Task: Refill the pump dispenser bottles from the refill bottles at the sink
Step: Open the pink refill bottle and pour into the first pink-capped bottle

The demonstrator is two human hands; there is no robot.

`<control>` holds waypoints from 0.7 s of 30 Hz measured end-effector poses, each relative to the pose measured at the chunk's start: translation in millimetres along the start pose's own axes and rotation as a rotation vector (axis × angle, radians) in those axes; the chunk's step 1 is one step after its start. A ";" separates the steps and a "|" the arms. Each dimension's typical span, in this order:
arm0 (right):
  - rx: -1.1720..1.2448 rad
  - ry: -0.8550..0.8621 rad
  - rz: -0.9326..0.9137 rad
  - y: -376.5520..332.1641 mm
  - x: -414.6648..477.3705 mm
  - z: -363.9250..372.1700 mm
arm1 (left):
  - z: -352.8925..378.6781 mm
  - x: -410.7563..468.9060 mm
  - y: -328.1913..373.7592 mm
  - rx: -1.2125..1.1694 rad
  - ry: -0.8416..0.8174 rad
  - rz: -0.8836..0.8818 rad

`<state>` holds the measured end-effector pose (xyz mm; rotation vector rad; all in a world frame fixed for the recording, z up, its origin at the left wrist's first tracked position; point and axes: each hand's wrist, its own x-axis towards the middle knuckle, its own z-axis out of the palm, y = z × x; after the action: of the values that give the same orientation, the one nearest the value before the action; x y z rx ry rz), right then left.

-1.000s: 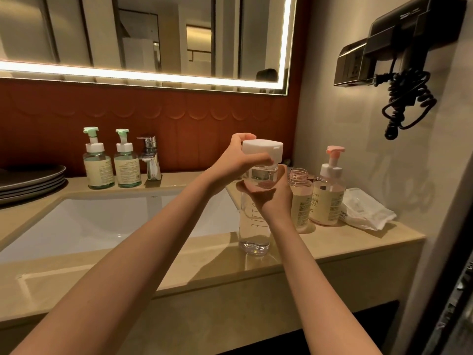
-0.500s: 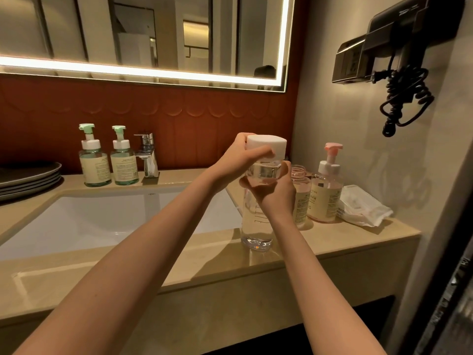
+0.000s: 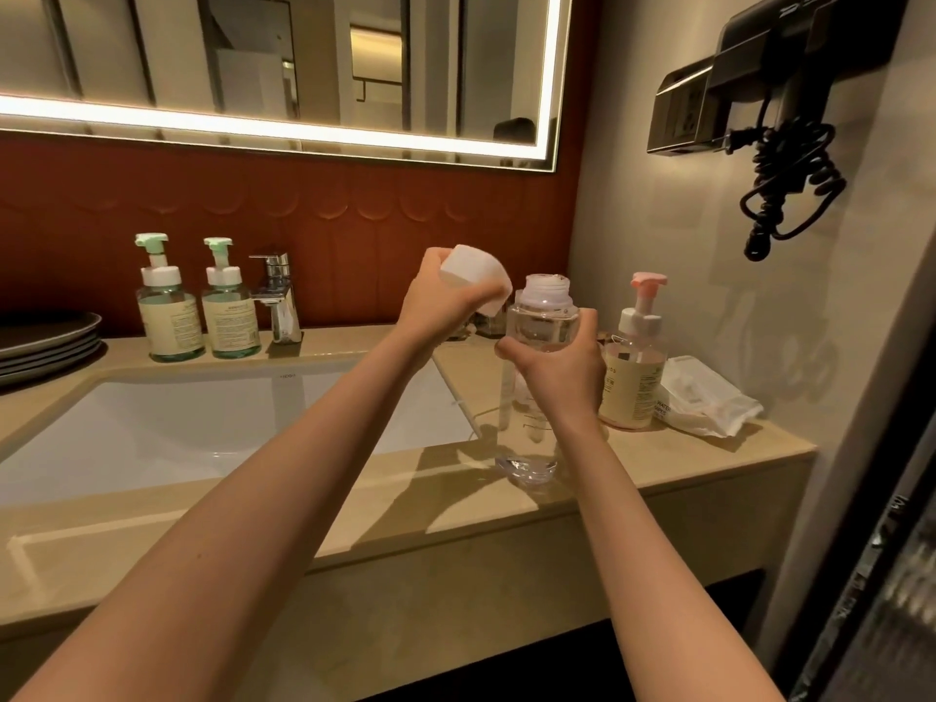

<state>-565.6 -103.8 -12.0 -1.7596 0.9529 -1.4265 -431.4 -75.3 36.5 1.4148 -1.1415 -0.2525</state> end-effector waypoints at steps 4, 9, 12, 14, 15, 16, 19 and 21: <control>-0.032 0.043 0.006 7.5 6.9 -8.1 | 5.1 -2.6 -23.6 0.171 -0.029 -0.139; -0.067 0.087 0.013 13.4 13.4 -16.9 | 20.4 -10.0 -43.3 0.541 -0.221 -0.085; -0.068 0.091 0.002 15.7 14.1 -19.1 | 31.8 -15.2 -48.4 0.647 -0.281 -0.032; -0.068 0.086 -0.002 17.0 14.6 -20.0 | 39.0 -17.8 -50.5 0.743 -0.350 0.006; -0.066 0.083 -0.008 16.4 14.5 -20.6 | 41.7 -19.2 -52.1 0.809 -0.387 0.025; -0.063 0.080 -0.014 16.1 14.5 -21.3 | 44.3 -21.1 -53.3 0.878 -0.417 0.046; -0.059 0.078 -0.018 16.4 15.0 -24.4 | 52.8 -23.7 -60.0 1.011 -0.463 0.086; -0.048 0.073 -0.022 15.5 13.5 -27.7 | 57.0 -25.0 -62.6 1.044 -0.462 0.093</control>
<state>-593.0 -124.8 -13.7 -1.7681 1.0158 -1.5028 -455.9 -107.3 -42.1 2.2663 -1.8539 0.1330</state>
